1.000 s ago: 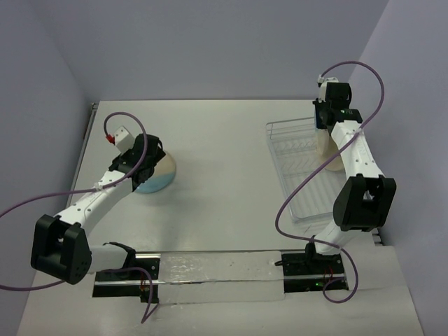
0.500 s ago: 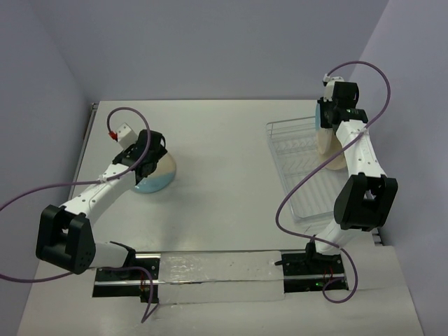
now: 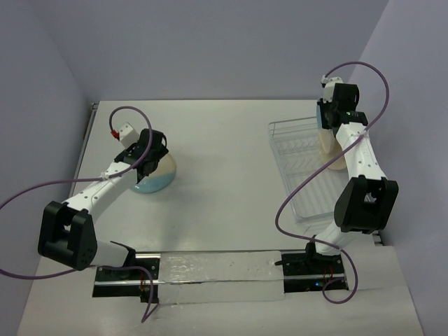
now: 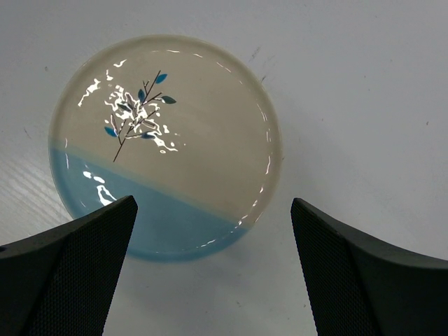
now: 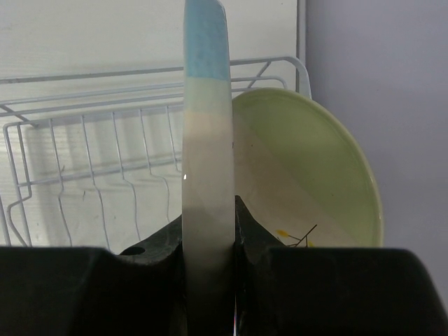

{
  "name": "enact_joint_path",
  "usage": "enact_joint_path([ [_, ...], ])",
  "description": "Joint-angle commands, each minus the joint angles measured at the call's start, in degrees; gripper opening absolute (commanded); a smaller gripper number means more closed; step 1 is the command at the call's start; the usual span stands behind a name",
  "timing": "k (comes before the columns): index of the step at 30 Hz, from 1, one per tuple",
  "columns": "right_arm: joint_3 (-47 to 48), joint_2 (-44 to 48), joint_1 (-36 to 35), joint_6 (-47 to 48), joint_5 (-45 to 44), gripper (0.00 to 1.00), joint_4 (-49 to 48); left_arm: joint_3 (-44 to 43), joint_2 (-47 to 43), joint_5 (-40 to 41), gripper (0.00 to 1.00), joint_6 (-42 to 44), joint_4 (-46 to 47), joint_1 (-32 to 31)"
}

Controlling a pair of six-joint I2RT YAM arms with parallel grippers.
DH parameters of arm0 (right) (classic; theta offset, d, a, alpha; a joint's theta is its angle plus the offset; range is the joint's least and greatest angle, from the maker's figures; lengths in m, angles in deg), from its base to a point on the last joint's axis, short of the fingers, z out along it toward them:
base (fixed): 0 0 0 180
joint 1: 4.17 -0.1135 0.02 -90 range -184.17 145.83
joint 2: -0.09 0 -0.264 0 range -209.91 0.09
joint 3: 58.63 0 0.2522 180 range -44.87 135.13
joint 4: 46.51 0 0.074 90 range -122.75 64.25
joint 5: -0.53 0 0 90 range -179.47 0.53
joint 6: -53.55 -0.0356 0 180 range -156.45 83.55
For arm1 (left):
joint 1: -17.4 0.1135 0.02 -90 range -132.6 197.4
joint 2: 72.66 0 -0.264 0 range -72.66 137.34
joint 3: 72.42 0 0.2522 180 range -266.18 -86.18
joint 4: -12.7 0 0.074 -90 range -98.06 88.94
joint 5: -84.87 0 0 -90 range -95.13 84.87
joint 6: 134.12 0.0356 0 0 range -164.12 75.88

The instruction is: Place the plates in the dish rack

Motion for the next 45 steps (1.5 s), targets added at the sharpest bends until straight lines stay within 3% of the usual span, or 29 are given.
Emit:
enact_joint_path([
  [1,-0.1,3.8,0.8,2.7,-1.7,0.0,-3.4,-1.8,-0.7,-0.4,0.99,1.0,2.6,0.5],
  [13,-2.7,-2.9,0.7,-3.2,7.9,0.0,0.1,-2.3,-2.7,2.6,0.99,-1.5,-1.8,0.5],
  [23,-3.4,-7.8,2.8,-7.2,11.8,0.0,-0.8,-5.8,1.4,4.1,0.99,-1.8,-4.0,0.4],
  [24,-3.4,-8.0,2.9,-7.4,11.6,0.02,-0.9,-6.0,1.8,4.0,0.99,-1.7,-3.8,0.4],
  [29,-3.2,-6.9,3.3,-8.2,10.1,0.33,-1.6,-6.7,2.8,3.0,0.99,-0.6,-2.3,0.4],
  [32,-3.5,-4.9,3.6,-8.3,10.0,0.35,-2.3,-6.7,3.3,2.7,0.99,-0.5,-2.1,0.4],
  [34,-4.0,-3.7,3.7,-8.3,9.5,0.26,-3.5,-6.3,3.2,2.3,0.99,0.0,-1.6,0.4],
  [36,-3.6,-2.8,3.8,-8.9,7.8,0.47,-3.6,-6.0,2.8,1.9,0.99,0.2,-1.1,0.4],
  [40,-3.1,-0.7,3.8,-9.4,4.5,0.71,-3.7,-5.0,1.3,1.7,0.99,0.3,-0.7,0.4],
  [45,-2.4,1.5,3.9,-9.8,3.0,0.75,-4.2,-3.1,-0.7,1.7,0.99,0.6,0.3,0.4],
])
